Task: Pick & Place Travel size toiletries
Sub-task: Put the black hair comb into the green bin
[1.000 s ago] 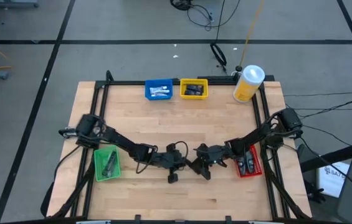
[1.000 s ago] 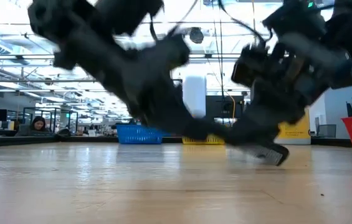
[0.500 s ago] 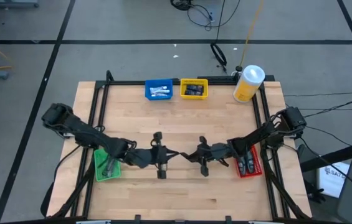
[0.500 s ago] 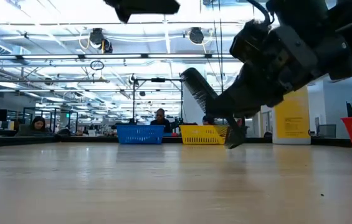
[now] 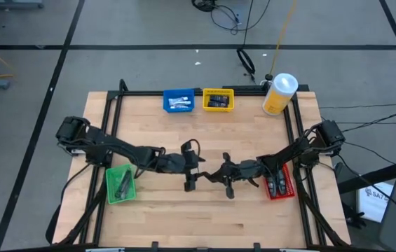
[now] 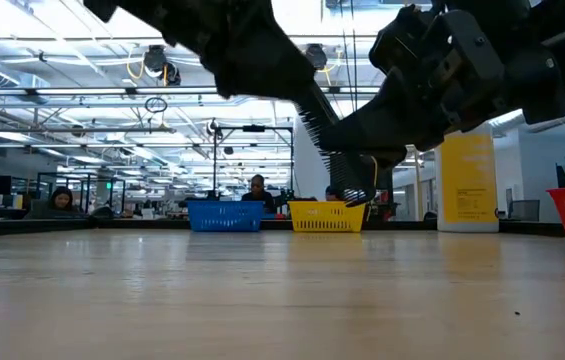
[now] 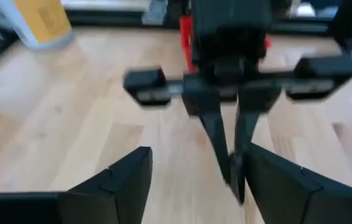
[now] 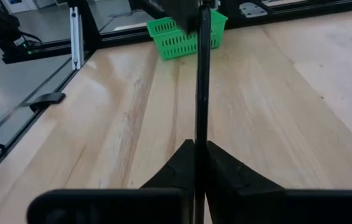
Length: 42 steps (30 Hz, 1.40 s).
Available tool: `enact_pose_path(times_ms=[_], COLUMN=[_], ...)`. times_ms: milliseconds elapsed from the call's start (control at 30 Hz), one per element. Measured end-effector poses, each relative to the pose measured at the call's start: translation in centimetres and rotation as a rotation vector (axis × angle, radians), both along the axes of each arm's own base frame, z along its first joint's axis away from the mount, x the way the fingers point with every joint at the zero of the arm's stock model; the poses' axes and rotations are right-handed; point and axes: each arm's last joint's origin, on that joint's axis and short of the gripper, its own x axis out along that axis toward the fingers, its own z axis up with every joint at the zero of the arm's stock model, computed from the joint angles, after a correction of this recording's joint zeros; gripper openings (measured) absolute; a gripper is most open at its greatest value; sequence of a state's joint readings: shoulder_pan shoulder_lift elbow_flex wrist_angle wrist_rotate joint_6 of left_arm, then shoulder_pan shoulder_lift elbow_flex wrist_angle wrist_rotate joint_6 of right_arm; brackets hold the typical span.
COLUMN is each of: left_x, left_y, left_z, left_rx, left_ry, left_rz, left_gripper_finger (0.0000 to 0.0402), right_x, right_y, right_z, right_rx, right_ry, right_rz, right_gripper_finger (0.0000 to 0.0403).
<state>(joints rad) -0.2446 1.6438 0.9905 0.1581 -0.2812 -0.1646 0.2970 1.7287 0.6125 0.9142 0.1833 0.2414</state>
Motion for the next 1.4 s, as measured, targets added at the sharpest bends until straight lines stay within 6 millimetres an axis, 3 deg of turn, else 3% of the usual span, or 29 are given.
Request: enact_pose_path(times_ms=[67,167,500,667,800,967,1133,1267,1400], left_x=[0.2,0.4,0.3,-0.3,-2.0,-4.8,-8.4,-11.0,-12.3], left_y=[0.1,-0.1,-0.9,-1.3,-1.6,-3.3,-3.8,-3.3,-3.0], left_z=[-0.6,-1.0,-1.0,-0.4,2.3,6.9,10.8,11.2,10.0], left_rx=[-0.012,-0.026,-0.014,-0.017,-0.060,-0.087,-0.129,-0.240,-0.286], left_ry=[0.025,0.027,0.026,0.043,0.129,0.379,0.749,1.029,1.201], left_rz=[-0.013,-0.041,-0.135,-0.185,-0.195,-0.214,-0.150,0.012,0.111], left_gripper_finger=[0.0246,0.0216,0.0016,0.0010,0.0006,0.0003,0.0003,0.0004,0.0003], right_x=[0.0,0.0,0.0,-0.1,-0.2,-0.2,-0.2,-0.3,-0.4], right_y=[0.0,0.1,0.2,0.4,0.7,0.8,0.8,0.8,1.1], right_z=[0.0,0.0,0.0,0.0,-0.1,-0.1,-0.1,-0.2,-0.2], right_rx=[0.000,0.000,0.002,0.029,0.049,0.042,0.051,0.049,0.047], right_ry=[0.000,-0.001,0.002,0.012,0.025,0.027,0.023,0.031,0.037], right_rz=[0.002,0.004,0.010,0.073,0.086,0.088,0.088,0.089,0.098], right_gripper_finger=[0.0018,0.0027,0.0015,0.0054,0.0117,0.0176,0.0201,0.0203,0.0197])
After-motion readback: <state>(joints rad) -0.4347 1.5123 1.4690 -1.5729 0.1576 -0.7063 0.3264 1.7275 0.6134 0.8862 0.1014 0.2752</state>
